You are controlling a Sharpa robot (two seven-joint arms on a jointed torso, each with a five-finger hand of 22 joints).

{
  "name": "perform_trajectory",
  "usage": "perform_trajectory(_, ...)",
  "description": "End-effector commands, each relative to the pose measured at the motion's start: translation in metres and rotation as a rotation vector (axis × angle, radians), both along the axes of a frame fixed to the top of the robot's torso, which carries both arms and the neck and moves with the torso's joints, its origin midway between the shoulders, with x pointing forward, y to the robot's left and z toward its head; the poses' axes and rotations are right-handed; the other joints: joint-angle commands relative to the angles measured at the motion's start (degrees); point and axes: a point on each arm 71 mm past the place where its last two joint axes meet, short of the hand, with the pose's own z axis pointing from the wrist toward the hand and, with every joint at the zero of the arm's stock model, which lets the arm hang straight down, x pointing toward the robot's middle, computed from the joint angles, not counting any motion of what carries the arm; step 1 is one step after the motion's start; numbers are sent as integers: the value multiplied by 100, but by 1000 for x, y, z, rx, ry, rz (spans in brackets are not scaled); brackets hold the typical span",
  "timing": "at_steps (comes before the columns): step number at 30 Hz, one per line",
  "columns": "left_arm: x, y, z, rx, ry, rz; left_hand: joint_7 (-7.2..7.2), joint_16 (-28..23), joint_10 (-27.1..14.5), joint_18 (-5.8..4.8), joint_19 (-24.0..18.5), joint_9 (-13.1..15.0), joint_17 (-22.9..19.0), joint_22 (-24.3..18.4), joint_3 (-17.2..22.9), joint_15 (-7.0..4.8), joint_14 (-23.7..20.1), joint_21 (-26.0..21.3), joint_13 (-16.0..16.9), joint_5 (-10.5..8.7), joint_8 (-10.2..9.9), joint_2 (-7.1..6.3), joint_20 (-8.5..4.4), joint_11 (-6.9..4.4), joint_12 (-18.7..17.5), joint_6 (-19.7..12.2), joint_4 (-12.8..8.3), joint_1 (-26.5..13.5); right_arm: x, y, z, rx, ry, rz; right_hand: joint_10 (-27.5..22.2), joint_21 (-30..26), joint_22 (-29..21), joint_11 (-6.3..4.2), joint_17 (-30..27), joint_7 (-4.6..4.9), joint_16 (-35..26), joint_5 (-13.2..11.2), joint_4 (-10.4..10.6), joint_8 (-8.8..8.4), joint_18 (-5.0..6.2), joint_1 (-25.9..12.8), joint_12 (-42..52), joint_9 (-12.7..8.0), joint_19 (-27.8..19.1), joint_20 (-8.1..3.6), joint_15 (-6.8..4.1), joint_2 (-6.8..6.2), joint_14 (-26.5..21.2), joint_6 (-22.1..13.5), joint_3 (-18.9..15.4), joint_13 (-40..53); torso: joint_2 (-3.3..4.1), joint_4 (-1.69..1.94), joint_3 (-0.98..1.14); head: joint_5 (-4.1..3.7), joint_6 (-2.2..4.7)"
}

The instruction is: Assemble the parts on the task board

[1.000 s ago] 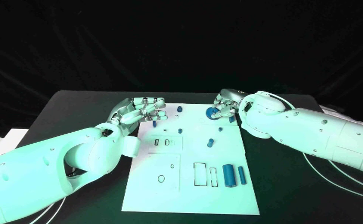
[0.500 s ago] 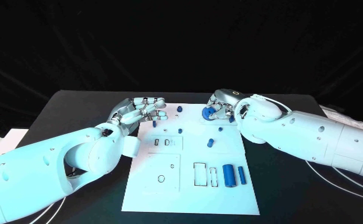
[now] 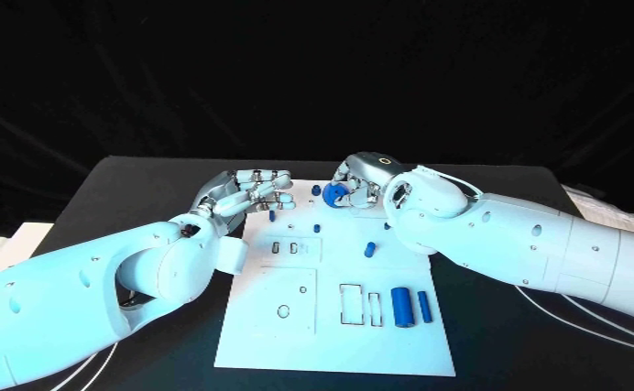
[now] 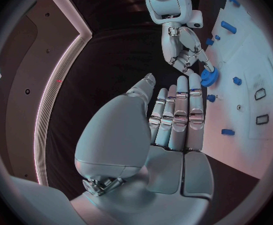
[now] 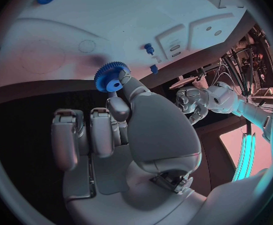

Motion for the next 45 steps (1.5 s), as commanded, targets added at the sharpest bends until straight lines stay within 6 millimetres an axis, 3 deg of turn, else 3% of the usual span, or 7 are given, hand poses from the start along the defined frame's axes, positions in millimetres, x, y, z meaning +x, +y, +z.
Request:
perform_trajectory(1,-1,-3,2,-7,-11,-26,38,-16,-9,2,-13,-9,7,-8,9,10,-6,-26,-4,-3,-36,45,21,35,-16,-7,-36,5,0,11,1,-8,-22,28,-15,21,508,-1,145,-114,-20,15,107,229,-72,-60,-39,154,3,-30,-29,-9,355,256,99,-9,0,-13,0,21,-13)
perform_trajectory(10,-1,-5,2,-8,-11,-28,38,-16,-9,2,-13,-9,7,-8,9,10,-6,-26,-4,-3,-36,45,21,35,-16,-7,-36,5,5,35,-4,-24,-1,53,-78,0,463,17,115,-91,-46,10,133,186,-62,-121,-165,137,-27,-22,-17,-39,348,203,131,-103,2,-13,7,23,5)
perform_trajectory(20,-1,-6,2,-9,-11,-32,38,-16,-9,2,-13,-9,7,-8,9,10,-6,-26,-4,-3,-36,45,21,35,-16,-7,-36,5,6,49,-14,-48,20,58,-156,-31,402,43,59,-58,-93,44,164,122,-48,-196,-323,113,-68,-4,4,-106,333,129,161,-216,7,-11,13,44,7)
perform_trajectory(28,-1,-6,2,-9,-10,-32,38,-18,-8,2,-14,-9,8,-9,10,10,-6,-26,-4,-3,-37,45,21,35,-17,-7,-38,5,7,50,-19,-54,25,47,-323,-79,311,108,-10,25,-156,86,200,-39,-29,-280,-639,53,-128,34,54,-215,316,-74,180,-459,1,-19,13,54,4)
perform_trajectory(36,-1,-6,2,-8,-8,-33,38,-24,-7,1,-14,-9,12,-9,16,10,-7,-27,-3,-4,-39,47,21,36,-21,-7,-45,4,9,47,-20,-47,18,34,-858,-176,139,271,-125,200,-273,163,302,-434,9,-413,-1542,-77,-243,156,190,-433,280,-730,68,-1226,2,-19,16,51,2)
perform_trajectory(45,-1,-5,1,-7,-6,-34,39,-31,-8,0,-16,-10,14,-10,16,12,-10,-29,-4,-6,-41,44,22,37,-24,-9,-48,-2,9,45,-21,-42,27,31,-955,-199,104,297,-152,221,-309,223,407,-410,18,-467,-1703,-59,-267,196,219,-457,270,-802,-27,-1380,4,-18,14,49,1)
